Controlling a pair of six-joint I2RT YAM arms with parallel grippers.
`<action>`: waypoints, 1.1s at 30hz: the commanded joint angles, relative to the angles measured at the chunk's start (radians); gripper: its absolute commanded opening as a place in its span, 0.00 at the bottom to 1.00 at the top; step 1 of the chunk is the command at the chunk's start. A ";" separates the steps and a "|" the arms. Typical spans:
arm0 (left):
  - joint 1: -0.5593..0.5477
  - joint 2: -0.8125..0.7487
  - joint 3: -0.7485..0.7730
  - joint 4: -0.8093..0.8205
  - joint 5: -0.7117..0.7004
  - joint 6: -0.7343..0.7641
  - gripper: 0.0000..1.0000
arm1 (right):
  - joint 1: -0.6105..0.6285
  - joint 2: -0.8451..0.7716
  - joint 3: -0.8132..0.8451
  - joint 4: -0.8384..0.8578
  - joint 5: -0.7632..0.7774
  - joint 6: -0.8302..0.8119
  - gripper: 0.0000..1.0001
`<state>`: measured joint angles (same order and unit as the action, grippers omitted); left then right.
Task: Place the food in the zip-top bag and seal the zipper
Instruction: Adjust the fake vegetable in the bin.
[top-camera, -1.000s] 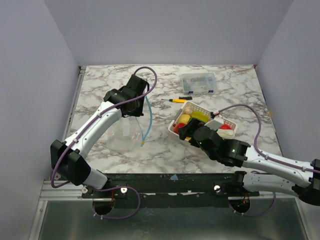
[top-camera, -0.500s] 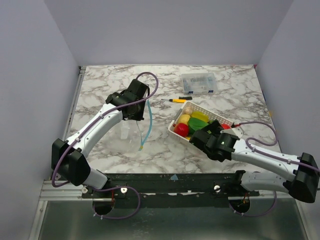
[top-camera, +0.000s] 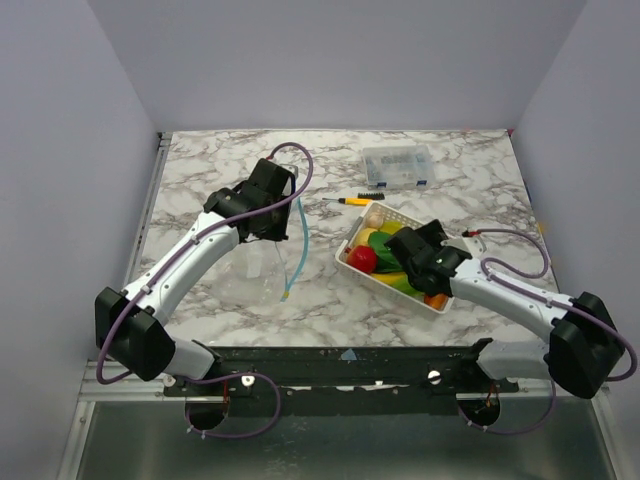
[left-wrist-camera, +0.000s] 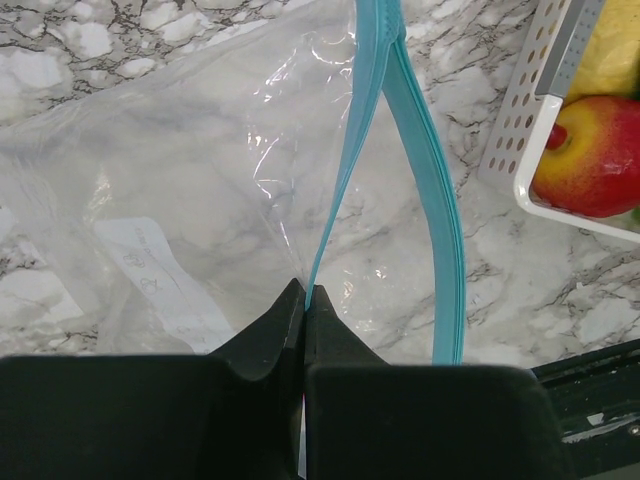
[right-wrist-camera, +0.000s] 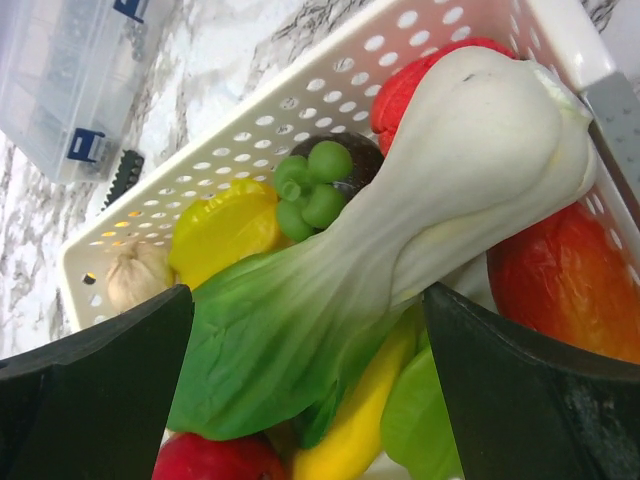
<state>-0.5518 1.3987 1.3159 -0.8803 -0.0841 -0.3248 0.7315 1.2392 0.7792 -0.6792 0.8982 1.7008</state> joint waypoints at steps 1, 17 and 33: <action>-0.002 -0.031 -0.017 0.022 0.040 0.012 0.00 | -0.001 0.083 0.000 0.092 -0.021 0.038 1.00; -0.003 -0.038 -0.024 0.026 0.045 0.016 0.00 | -0.006 0.155 -0.042 0.172 0.083 0.086 0.82; -0.002 -0.020 -0.022 0.024 0.054 0.021 0.00 | -0.006 -0.142 -0.065 0.283 0.259 -0.479 0.04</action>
<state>-0.5522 1.3895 1.2991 -0.8639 -0.0505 -0.3172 0.7303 1.1698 0.6994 -0.4988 1.0386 1.5780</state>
